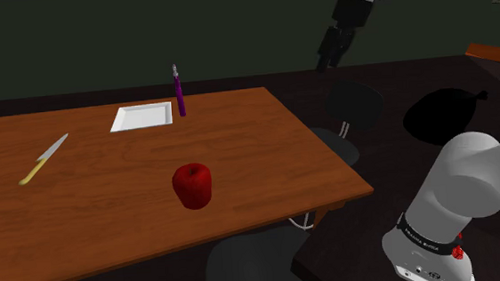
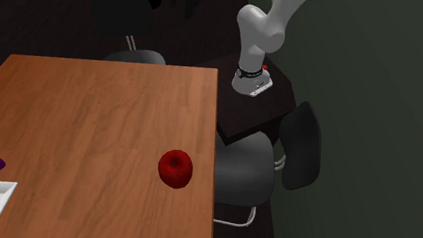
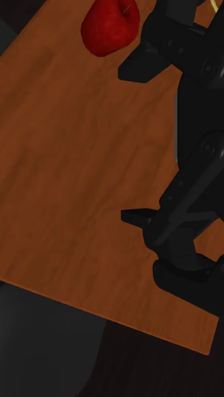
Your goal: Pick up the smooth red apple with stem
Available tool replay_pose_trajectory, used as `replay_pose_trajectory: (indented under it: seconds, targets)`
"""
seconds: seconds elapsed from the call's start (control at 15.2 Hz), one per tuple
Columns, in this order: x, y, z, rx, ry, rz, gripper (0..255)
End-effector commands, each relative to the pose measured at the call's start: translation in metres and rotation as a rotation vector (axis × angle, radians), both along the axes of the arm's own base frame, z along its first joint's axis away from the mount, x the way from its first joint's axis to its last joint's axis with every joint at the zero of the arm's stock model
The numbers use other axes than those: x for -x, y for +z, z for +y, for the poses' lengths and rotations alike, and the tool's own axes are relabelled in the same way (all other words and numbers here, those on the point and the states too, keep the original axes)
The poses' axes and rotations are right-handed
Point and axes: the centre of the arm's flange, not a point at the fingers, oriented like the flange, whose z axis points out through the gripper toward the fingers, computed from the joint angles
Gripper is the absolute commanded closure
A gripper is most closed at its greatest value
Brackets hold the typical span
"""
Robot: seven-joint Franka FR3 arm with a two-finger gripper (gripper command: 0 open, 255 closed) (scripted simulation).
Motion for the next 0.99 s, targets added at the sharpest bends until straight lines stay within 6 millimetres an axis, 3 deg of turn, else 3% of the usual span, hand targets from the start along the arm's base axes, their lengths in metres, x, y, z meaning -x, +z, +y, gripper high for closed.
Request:
replay_pose_trajectory:
  seconds: [0.0, 0.92]
  targets:
    - [0.0, 0.0, 0.0, 0.0, 0.0, 0.0, 0]
    - [-0.121, -0.057, 0.153, 0.063, 0.123, 0.159, 0]
